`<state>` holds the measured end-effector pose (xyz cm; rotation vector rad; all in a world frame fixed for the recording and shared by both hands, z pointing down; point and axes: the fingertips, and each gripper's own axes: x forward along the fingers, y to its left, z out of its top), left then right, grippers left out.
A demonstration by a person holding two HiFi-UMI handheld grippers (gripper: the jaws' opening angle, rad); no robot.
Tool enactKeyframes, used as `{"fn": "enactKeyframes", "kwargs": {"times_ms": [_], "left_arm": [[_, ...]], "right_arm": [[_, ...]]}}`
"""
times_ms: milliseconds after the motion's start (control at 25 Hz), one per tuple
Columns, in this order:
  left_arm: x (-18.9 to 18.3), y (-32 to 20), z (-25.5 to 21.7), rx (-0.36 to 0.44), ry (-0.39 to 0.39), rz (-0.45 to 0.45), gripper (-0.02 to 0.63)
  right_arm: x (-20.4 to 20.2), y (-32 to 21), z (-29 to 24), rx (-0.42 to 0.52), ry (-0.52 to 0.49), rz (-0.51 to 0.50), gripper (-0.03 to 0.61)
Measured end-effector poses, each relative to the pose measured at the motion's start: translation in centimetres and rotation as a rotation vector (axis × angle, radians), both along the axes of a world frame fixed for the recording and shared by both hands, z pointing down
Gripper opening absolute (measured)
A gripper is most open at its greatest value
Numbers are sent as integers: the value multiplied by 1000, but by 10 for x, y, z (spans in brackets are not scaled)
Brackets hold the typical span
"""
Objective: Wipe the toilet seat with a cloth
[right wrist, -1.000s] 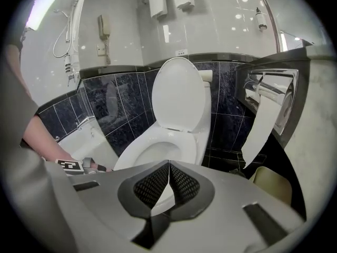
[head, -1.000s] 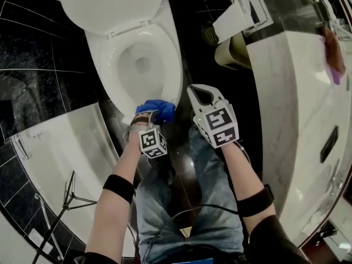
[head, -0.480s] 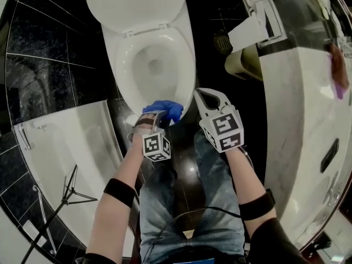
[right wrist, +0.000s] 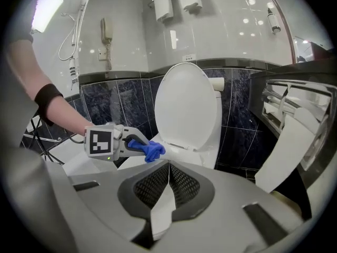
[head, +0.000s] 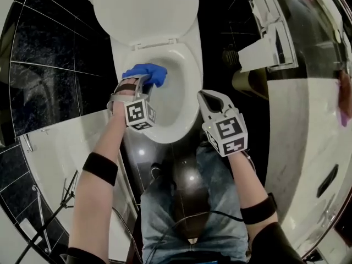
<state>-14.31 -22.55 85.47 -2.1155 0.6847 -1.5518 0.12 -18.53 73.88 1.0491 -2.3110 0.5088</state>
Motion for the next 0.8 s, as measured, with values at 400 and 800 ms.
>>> {"fn": "enactKeyframes", "kwargs": {"times_ms": [400, 800], "left_arm": [[-29, -88, 53, 61, -288, 157, 67], [-24, -96, 93, 34, -417, 269, 67]], "right_arm": [[2, -64, 31, 32, -3, -70, 15], [31, -70, 62, -2, 0, -45, 15]]}}
